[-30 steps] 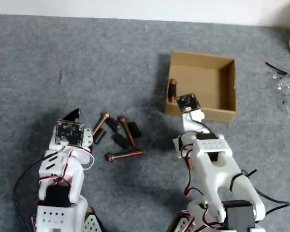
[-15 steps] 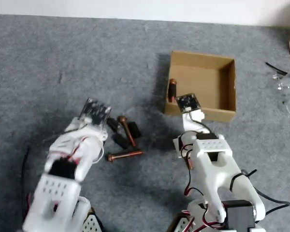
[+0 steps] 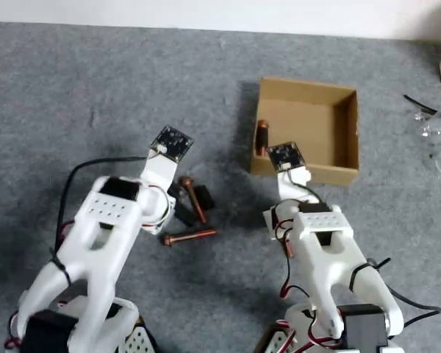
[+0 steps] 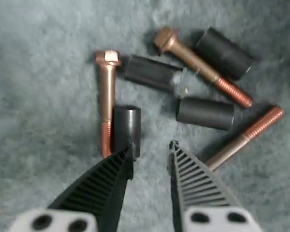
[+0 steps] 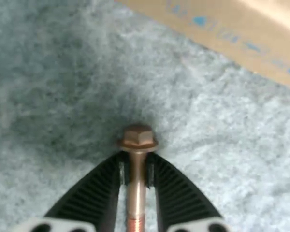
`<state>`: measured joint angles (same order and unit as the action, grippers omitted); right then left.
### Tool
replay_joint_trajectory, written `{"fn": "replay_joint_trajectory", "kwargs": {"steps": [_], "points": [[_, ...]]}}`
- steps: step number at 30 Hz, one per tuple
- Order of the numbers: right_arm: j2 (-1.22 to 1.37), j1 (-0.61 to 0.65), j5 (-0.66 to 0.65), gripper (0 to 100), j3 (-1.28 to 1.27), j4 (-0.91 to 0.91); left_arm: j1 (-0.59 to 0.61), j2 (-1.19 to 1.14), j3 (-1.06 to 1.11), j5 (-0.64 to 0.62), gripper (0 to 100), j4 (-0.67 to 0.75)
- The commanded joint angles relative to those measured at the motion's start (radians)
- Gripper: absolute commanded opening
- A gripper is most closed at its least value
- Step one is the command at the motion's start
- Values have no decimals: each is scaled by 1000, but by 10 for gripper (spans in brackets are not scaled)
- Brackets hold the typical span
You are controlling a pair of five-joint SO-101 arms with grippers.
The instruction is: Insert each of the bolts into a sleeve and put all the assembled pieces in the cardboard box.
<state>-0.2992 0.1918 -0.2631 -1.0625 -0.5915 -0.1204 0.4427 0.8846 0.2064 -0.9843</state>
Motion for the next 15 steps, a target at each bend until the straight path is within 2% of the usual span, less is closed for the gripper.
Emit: {"fn": "replay_joint_trajectory", "kwargs": {"steps": [1,4,10,15], "points": [[-1,-13,8,4,12,27,-8,-47,-54,6,126,-8],[-1,-13,8,4,12,27,-7,-79,-56,6,126,9],[-1,-13,8,4,12,27,79,-117,-54,6,126,97],[-1,-13,8,4,12,27,81,-170,-54,34,126,150]]}}
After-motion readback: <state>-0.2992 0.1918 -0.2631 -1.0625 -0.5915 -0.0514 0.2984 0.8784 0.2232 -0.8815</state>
